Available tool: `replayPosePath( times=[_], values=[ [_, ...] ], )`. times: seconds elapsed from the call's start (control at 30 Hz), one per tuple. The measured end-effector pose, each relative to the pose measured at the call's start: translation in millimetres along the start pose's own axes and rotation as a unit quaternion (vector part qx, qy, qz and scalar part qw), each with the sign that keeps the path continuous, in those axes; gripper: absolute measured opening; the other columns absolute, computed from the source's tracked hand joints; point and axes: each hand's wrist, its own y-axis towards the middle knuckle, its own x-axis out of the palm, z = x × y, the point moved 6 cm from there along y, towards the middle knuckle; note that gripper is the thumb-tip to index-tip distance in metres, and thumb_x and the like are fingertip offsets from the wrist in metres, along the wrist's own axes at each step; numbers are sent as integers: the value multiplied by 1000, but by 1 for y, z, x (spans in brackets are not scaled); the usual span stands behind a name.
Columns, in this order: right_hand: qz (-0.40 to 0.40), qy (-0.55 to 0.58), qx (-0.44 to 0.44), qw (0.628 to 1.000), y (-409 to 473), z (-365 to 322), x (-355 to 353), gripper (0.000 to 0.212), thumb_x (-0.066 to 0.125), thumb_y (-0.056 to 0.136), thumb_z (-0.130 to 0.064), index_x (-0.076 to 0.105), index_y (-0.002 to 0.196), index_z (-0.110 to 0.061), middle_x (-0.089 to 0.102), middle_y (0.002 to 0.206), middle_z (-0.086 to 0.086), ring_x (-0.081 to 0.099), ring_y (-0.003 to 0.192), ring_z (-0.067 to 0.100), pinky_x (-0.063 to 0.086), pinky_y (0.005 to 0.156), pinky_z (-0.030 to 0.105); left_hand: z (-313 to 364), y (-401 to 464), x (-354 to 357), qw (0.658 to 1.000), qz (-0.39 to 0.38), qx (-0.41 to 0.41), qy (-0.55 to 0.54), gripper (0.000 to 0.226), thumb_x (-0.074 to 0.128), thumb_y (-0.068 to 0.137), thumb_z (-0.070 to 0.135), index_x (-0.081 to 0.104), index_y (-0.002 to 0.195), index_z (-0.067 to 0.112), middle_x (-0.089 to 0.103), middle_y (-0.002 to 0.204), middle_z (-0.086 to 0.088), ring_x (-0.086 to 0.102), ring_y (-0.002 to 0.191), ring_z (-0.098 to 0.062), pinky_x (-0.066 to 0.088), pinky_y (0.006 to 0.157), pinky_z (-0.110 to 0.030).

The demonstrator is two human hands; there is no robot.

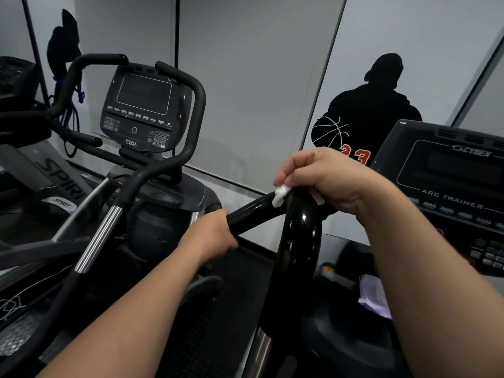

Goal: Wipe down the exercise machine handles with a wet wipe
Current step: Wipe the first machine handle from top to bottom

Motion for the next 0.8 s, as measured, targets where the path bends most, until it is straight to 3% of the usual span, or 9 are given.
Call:
replayPosePath(
  times=[0.17,0.33,0.5,0.67,0.8],
  values=[
    [74,148,28,986,5,36,3,15,62,91,3,72,84,-5,68,73,12,61,56,15,52,57,23,0,-3,1,1000,0,-4,-1,19,62,67,17,49,79,26,66,76,-2,66,69,-24,55,61,-34],
    [146,254,-47,955,-14,36,-9,18,55,89,7,72,87,-1,68,73,12,61,56,15,51,51,23,-1,-2,0,1000,1,-1,-10,20,62,66,18,50,80,26,67,77,-1,66,71,-24,57,64,-36],
    [186,253,47,948,-12,72,15,12,64,91,1,70,100,6,63,62,5,54,54,13,45,48,21,0,-4,1,1000,4,3,-10,20,62,68,19,53,85,27,67,77,0,66,71,-22,57,65,-35],
    [214,427,-18,878,-27,69,9,24,48,92,9,67,106,5,69,71,9,61,51,10,50,46,19,-2,-2,1,1000,1,3,-15,23,64,67,18,53,85,26,66,77,-1,66,70,-22,55,61,-34],
    [195,382,85,899,-23,80,47,4,62,94,-5,64,96,-2,61,54,2,56,39,9,44,37,18,-2,-4,1,1000,4,5,-16,21,61,69,18,55,87,27,67,78,0,66,70,-21,56,62,-35]
  ],
)
